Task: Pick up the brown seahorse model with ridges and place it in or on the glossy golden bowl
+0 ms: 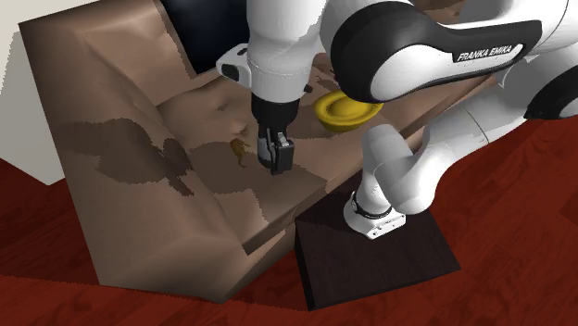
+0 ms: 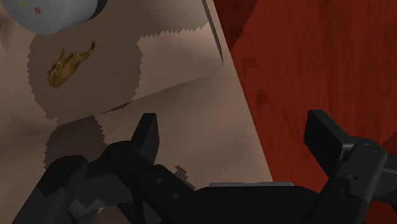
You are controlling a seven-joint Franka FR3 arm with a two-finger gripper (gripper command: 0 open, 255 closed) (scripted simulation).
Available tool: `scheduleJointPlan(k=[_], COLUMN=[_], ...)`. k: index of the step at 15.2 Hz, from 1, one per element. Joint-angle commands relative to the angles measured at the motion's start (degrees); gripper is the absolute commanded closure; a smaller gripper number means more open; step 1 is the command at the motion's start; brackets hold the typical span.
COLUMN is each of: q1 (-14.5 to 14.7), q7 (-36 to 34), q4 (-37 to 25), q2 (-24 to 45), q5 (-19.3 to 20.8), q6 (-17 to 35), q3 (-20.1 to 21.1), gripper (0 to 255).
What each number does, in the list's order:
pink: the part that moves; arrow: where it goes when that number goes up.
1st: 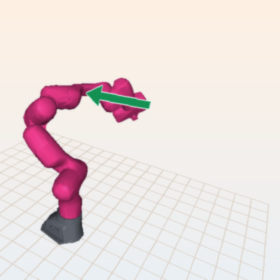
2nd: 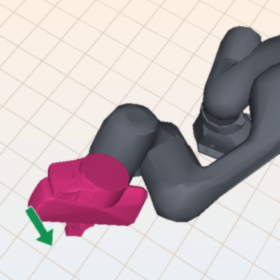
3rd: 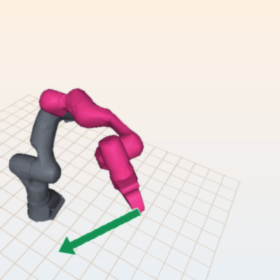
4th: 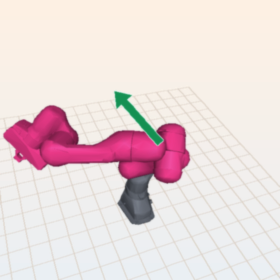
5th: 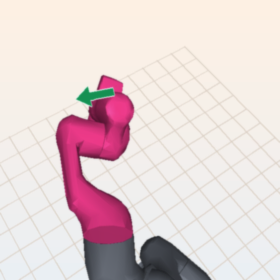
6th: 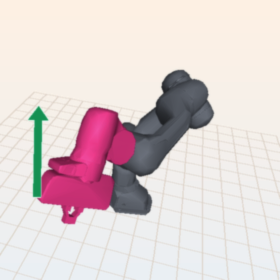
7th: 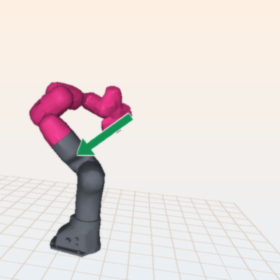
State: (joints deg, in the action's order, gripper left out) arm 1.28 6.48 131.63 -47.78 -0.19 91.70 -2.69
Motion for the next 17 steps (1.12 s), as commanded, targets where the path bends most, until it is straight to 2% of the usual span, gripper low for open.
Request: scheduleJointPlan(k=[1, 9, 17], q1=[0.0, -3.8, -7.1], q7=[0.0, 2.0, 4.0], q4=[0.0, 0.6, -1.6], q2=[0.0, 10.9, 23.7], q5=[0.0, 3.6, 5.8], q6=[0.0, 6.5, 12.5], q3=[0.0, -6.0, -11.9], gripper=[0, 0, 0])
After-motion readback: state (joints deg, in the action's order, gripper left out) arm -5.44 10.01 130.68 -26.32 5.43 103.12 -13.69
